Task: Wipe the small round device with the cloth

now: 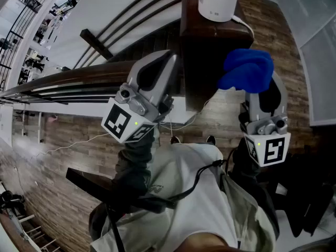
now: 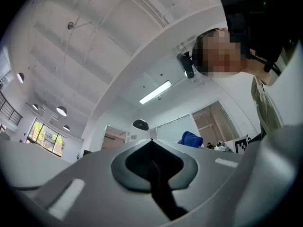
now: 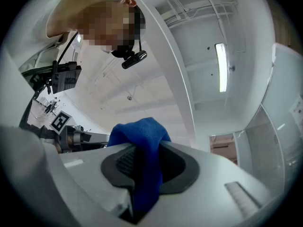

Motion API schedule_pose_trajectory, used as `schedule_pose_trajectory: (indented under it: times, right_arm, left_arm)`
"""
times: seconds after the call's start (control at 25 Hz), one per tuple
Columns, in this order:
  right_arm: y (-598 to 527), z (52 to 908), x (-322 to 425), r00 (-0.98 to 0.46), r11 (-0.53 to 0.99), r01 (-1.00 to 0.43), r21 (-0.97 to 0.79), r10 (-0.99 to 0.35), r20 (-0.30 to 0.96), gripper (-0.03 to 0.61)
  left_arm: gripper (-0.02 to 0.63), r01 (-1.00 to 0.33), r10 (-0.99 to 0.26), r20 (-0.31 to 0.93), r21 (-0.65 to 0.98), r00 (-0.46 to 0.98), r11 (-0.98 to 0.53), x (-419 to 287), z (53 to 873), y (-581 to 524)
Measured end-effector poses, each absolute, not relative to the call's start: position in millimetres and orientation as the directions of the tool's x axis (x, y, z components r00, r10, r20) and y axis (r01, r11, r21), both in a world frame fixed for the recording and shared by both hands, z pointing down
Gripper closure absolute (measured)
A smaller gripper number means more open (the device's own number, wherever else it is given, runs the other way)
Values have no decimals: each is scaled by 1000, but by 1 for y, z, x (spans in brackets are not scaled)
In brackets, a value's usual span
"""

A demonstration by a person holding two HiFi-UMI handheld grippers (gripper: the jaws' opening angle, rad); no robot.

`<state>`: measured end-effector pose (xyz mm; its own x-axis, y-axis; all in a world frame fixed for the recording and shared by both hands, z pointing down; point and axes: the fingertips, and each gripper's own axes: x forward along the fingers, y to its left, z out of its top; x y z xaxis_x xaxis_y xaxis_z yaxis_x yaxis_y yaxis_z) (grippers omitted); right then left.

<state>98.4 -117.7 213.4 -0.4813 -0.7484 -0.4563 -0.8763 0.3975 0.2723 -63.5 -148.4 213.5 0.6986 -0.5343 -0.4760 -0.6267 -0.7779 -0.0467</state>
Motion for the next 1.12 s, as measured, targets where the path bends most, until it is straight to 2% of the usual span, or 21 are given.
schedule_pose_trajectory:
  times: [0.6,0.8,1.12]
  right_arm:
    - [-121,217,111,-526,430,-849,308,-750,-401,495]
    - [-128,182,129,-558,392,-820,417,-711,-428,494]
    - [-166,101,114,-591,226,-742,631,-664,-457,495]
  left_arm:
    - [611,-681,-604,-460,-3,652,-733,-50,214,-159]
    - [611,-695,-604,-449,-53,658,-717,-54,200,-163]
    - [611,-711,-611,-420,-130,671,-691,-65,158,-188]
